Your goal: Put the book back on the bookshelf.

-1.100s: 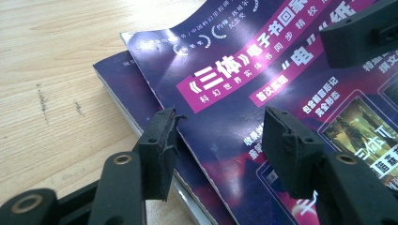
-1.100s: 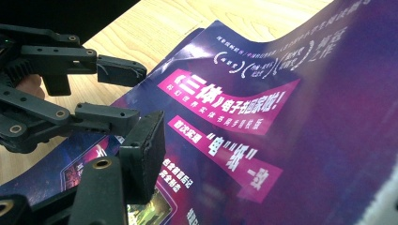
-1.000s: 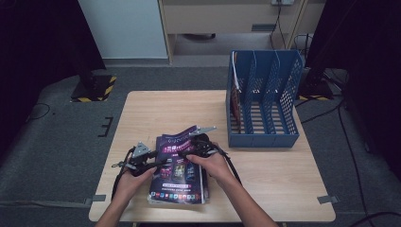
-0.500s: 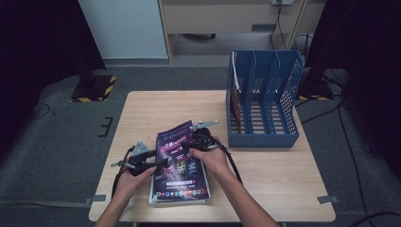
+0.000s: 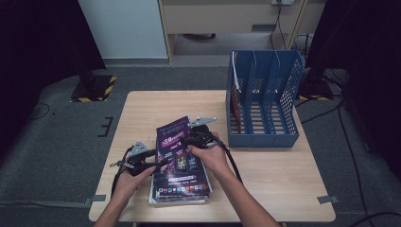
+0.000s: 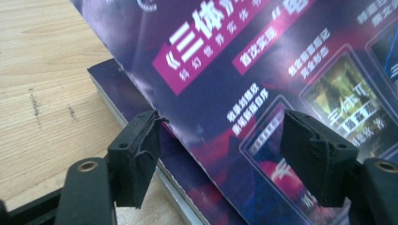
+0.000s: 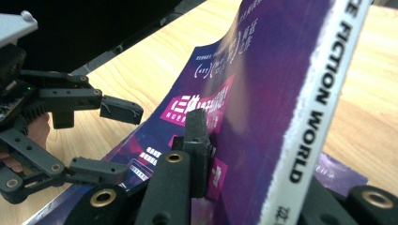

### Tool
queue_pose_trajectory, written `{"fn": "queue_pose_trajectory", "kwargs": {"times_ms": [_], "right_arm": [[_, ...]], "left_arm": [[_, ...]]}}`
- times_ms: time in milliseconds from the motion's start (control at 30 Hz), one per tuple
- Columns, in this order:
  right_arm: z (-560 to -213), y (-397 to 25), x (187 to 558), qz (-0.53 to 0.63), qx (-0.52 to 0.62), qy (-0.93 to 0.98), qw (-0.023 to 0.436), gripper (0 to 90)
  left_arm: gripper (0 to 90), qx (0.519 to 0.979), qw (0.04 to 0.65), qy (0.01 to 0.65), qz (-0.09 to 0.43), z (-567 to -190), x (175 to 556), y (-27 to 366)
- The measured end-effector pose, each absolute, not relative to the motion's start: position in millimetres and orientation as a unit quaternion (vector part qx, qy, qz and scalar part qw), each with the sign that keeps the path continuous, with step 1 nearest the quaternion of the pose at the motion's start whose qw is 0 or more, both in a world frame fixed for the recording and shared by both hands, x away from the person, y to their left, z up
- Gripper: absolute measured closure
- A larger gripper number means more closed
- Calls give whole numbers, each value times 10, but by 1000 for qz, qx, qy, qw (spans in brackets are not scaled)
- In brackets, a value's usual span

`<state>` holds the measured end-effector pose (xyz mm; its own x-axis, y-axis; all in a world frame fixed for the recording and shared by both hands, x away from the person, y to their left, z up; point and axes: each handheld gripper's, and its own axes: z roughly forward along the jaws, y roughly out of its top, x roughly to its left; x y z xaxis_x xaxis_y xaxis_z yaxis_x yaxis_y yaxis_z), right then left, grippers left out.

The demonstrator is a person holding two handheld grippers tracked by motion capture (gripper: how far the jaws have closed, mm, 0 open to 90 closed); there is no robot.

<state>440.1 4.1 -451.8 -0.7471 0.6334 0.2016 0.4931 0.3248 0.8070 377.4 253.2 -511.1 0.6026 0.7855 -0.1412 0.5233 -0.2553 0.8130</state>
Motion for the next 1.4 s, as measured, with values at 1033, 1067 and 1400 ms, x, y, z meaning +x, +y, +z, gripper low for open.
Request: {"fn": "queue_pose_trajectory", "kwargs": {"times_ms": [1033,1067,1400], "right_arm": [[-4280,1,4394,501,329,791,120,796],[-4264,-5,4393,506,326,789,120,797],[-4208,-34,4366,528,313,779,130,803]], "left_arm": [[229,786,442,414,128,-5145,3787,2489],[227,786,443,413,128,-5146,3790,2490],[227,784,449,412,119,-5141,3802,2494]]}}
